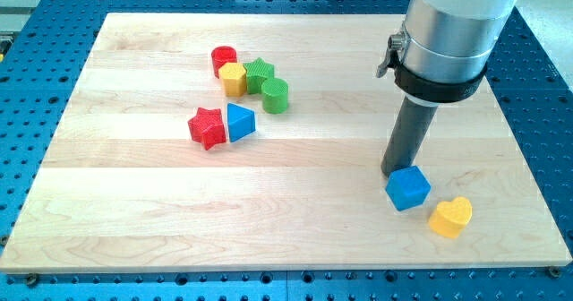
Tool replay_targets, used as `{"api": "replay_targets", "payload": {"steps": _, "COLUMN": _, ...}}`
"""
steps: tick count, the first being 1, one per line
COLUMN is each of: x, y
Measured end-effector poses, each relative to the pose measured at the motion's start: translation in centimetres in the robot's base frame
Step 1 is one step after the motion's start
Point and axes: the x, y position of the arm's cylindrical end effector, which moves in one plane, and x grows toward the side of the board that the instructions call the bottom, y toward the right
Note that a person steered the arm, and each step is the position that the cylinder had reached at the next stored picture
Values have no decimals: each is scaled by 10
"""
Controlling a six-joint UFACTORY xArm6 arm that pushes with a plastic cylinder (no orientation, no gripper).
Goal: Push the red star to the top left of the blue cube
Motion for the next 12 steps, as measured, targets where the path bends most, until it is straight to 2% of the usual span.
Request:
{"api": "replay_targets", "payload": {"steps": 1, "x": 16, "y": 7}}
{"api": "replay_targets", "payload": {"steps": 2, "x": -1, "y": -13}}
{"api": "replay_targets", "payload": {"steps": 3, "x": -3, "y": -118}}
{"api": "replay_targets", "payload": {"steps": 4, "x": -34, "y": -219}}
{"api": "replay_targets", "payload": {"steps": 6, "x": -49, "y": -309}}
{"api": "replay_targets", "payload": {"steps": 8, "x": -45, "y": -391}}
{"api": "replay_targets", "payload": {"steps": 9, "x": -74, "y": -397}}
{"api": "replay_targets", "payload": {"steps": 10, "x": -79, "y": -345}}
{"api": "replay_targets", "payload": {"steps": 12, "x": -62, "y": -174}}
